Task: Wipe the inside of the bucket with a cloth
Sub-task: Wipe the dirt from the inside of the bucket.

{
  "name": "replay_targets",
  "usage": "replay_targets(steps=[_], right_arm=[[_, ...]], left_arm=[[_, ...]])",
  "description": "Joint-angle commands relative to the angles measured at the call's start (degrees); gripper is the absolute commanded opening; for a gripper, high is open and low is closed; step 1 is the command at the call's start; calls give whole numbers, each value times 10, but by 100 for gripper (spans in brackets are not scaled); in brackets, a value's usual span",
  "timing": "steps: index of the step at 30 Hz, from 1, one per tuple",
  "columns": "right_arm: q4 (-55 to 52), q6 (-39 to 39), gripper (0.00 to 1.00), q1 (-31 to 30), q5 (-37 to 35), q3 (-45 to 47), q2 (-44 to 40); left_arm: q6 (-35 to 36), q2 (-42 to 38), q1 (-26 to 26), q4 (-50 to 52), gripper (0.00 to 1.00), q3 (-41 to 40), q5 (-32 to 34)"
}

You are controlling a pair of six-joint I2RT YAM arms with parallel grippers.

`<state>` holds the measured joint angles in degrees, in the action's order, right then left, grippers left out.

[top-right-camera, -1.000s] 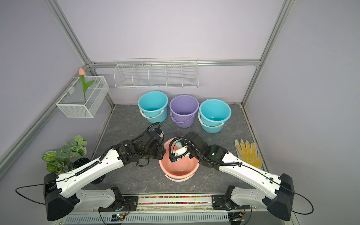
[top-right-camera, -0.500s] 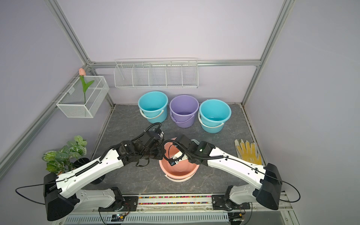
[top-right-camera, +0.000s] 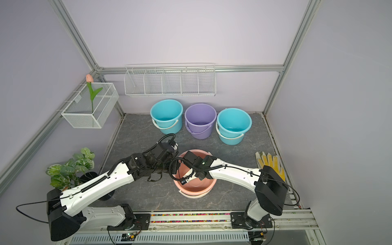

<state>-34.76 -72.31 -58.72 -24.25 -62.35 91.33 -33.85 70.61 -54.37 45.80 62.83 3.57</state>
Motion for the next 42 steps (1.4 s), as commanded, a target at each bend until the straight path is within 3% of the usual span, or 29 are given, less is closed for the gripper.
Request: replay_targets(steps=[1, 11, 20, 26, 34, 42], right_arm=[[35, 36, 7, 15, 38, 23, 35], [102, 87, 7, 40, 116, 53, 93], [55, 125, 7, 41, 149, 40, -66], [-9, 197, 7, 40, 182, 19, -177], [-133, 514, 9, 28, 139, -72, -242], [-365, 745, 10, 12, 149, -201, -187]], left_arm=[[5, -18, -1, 4, 0, 1, -10], [2, -31, -1, 9, 0, -8, 2], [-1, -51, -1, 7, 0, -13, 16], [1, -54, -1, 13, 0, -10, 26], [4, -66, -1, 3, 0, -14, 23], [13, -68, -1, -11, 0, -20, 8]])
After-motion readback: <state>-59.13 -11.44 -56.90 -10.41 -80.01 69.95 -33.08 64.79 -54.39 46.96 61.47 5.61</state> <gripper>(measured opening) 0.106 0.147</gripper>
